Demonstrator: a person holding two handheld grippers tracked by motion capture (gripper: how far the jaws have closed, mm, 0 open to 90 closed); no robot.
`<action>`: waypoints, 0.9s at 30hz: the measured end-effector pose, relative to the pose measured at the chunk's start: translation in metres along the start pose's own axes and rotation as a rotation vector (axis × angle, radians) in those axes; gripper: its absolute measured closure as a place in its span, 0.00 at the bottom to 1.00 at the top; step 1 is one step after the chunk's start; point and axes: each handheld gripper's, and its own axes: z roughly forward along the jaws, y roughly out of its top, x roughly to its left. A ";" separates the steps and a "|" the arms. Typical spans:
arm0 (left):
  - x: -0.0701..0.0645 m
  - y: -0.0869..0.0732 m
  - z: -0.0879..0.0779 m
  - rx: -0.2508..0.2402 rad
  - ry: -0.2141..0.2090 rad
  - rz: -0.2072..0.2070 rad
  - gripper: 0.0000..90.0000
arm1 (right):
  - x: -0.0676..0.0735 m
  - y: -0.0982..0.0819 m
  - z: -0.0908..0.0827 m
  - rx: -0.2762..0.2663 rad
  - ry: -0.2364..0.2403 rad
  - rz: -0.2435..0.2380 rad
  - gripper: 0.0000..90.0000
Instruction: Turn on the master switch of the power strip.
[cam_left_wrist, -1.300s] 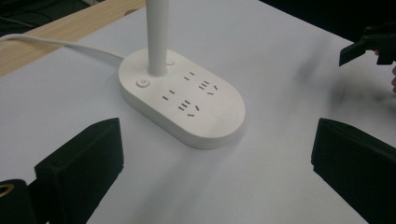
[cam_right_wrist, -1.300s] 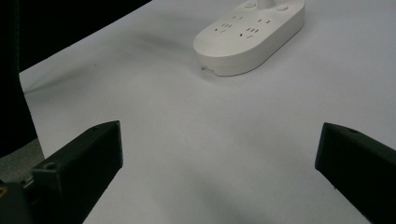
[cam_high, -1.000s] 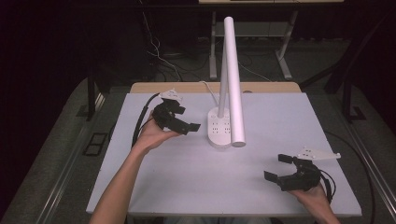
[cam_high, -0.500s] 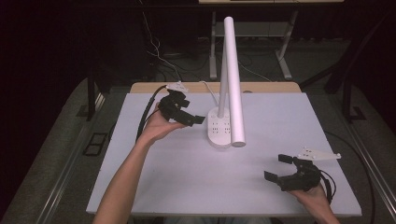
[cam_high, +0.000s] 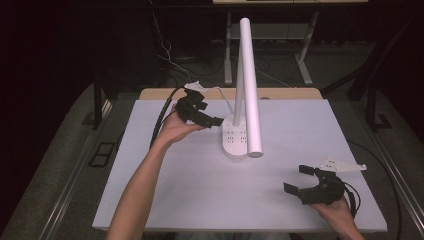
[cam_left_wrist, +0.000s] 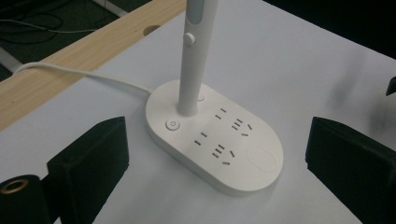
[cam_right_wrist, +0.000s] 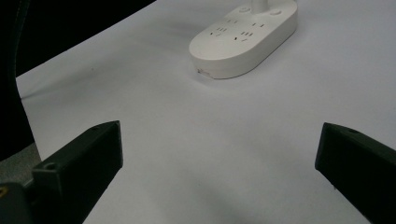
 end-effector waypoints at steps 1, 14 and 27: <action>0.001 0.001 0.003 0.003 -0.001 -0.002 0.08 | 0.000 0.000 0.000 -0.001 0.000 0.002 0.00; 0.009 0.005 0.025 0.015 -0.013 -0.023 0.23 | -0.001 0.000 0.000 -0.001 0.000 0.002 0.00; 0.025 -0.002 0.037 -0.026 -0.017 -0.091 0.33 | -0.001 0.000 -0.001 -0.002 -0.008 0.002 0.00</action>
